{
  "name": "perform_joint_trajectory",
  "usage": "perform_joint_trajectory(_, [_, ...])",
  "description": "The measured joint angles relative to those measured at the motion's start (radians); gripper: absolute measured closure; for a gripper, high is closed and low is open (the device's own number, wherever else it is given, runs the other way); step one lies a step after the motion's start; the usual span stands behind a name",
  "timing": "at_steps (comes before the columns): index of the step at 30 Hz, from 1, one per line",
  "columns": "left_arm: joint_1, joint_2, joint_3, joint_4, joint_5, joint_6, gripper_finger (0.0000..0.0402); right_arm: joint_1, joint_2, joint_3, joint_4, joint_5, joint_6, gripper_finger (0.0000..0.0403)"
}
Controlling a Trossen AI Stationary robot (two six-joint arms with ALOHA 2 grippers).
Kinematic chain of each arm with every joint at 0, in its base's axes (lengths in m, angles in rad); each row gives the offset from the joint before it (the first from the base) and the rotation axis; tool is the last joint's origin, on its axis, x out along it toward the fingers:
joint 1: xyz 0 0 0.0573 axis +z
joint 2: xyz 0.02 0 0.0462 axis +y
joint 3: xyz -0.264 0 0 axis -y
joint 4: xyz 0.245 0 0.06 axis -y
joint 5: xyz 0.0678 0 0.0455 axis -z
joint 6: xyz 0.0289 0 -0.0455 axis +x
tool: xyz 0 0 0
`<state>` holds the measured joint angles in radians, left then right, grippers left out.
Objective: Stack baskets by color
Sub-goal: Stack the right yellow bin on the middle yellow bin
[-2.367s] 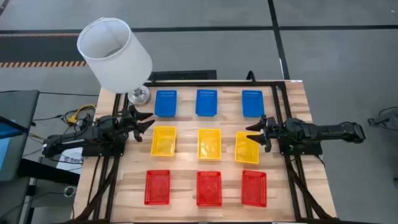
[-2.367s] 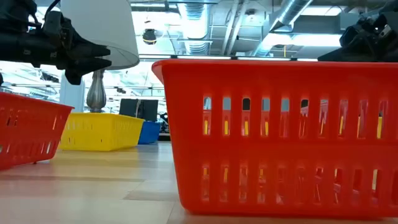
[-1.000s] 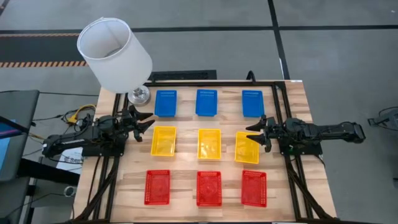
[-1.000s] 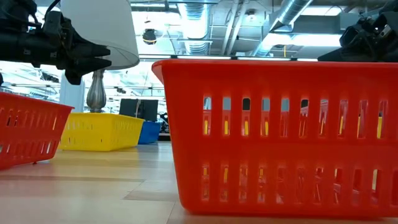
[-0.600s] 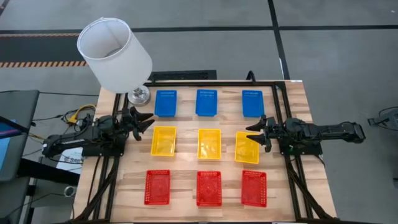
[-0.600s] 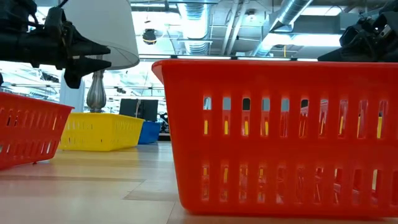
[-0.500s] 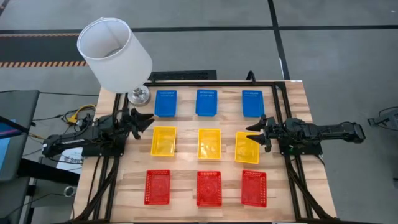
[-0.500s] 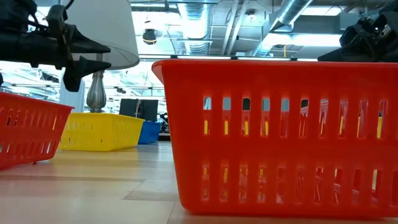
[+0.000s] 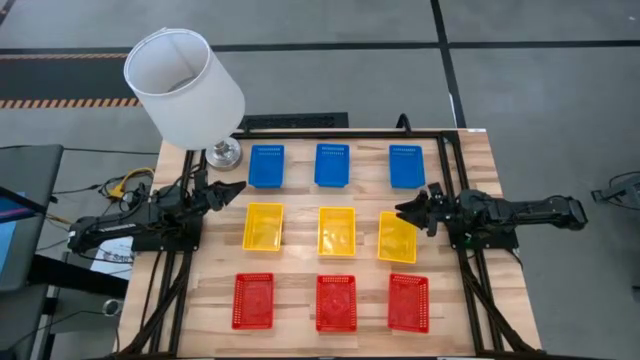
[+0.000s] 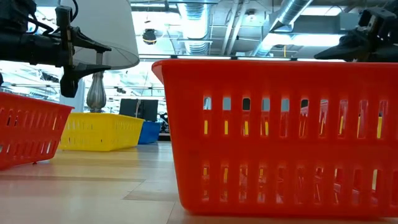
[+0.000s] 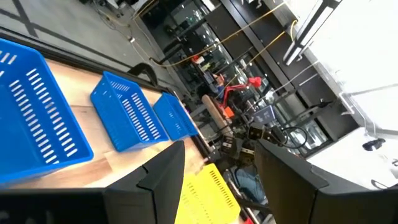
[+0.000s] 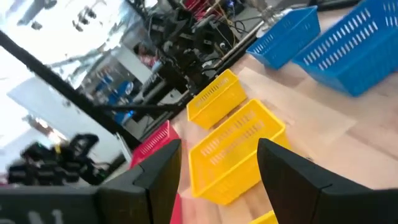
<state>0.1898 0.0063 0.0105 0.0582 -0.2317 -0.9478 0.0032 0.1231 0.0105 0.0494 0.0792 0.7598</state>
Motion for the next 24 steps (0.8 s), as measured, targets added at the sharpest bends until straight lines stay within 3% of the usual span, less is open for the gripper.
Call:
perform_joint_trajectory(4, [0.0, 0.0, 0.0, 0.002, -0.013, -0.048, 0.0216, 0.0, 0.0, 0.0, 0.001, 0.003, 0.014, 0.017])
perform_joint_trajectory(7, [0.002, 0.0, 0.0, 0.004, -0.045, -0.085, 0.0216, -0.005, 0.0, 0.0, 0.002, 0.027, 0.114, 0.017])
perform_joint_trajectory(13, [0.0, 0.0, 0.0, 0.023, -0.017, -0.192, 0.0216, -0.021, 0.0, 0.0, 0.013, 0.032, 0.239, 0.017])
perform_joint_trajectory(17, [0.0, 0.0, 0.004, 0.131, 0.059, -0.289, 0.0216, -0.047, 0.0, 0.001, 0.222, 0.057, 0.311, 0.017])
perform_joint_trajectory(20, [0.0, 0.002, 0.047, 0.197, 0.105, -0.295, 0.0216, -0.06, 0.001, 0.046, 0.361, 0.057, 0.246, 0.017])
perform_joint_trajectory(24, [0.0, 0.002, 0.159, 0.229, 0.074, -0.227, 0.0216, -0.09, 0.016, 0.205, 0.314, 0.074, 0.098, 0.017])
